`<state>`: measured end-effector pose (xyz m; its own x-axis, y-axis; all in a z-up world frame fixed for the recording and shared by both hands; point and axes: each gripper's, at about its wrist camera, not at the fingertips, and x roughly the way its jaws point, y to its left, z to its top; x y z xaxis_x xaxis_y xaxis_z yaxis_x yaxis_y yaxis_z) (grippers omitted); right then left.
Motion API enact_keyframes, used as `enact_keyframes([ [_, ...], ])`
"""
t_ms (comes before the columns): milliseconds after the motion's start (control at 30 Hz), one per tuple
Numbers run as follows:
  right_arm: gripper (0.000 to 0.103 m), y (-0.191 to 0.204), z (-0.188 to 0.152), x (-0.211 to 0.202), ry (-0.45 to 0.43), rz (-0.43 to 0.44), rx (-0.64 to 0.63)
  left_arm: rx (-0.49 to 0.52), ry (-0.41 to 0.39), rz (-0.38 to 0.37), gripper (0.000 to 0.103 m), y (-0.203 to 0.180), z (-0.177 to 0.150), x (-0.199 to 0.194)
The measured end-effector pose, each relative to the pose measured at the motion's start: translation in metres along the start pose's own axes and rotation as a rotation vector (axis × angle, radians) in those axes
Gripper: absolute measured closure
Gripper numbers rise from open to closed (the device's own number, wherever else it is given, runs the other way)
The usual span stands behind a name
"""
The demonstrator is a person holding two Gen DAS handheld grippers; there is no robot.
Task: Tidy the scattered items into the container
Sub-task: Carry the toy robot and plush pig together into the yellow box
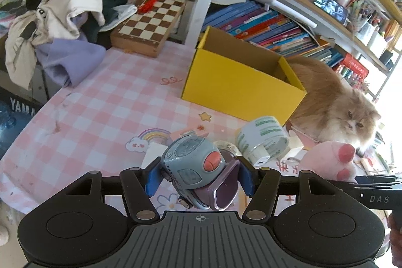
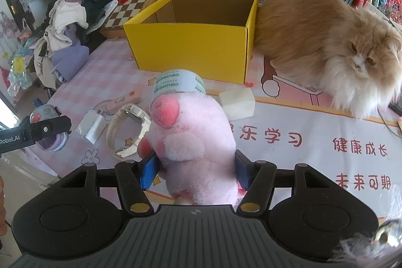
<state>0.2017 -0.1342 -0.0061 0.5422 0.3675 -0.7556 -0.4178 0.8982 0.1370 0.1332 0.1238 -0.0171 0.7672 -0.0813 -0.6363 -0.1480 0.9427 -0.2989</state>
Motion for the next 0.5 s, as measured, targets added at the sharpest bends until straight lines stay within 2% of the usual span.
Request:
enact_keyframes([
  [333,0.044,0.0,0.016,-0.01,-0.033,0.041,-0.022,0.09,-0.039,-0.055,0.043,-0.025,0.024,-0.01],
  [500,0.044,0.001,0.033,-0.017,-0.067,0.06,-0.054,0.13,-0.06,-0.055,0.043,-0.034,0.039,-0.012],
])
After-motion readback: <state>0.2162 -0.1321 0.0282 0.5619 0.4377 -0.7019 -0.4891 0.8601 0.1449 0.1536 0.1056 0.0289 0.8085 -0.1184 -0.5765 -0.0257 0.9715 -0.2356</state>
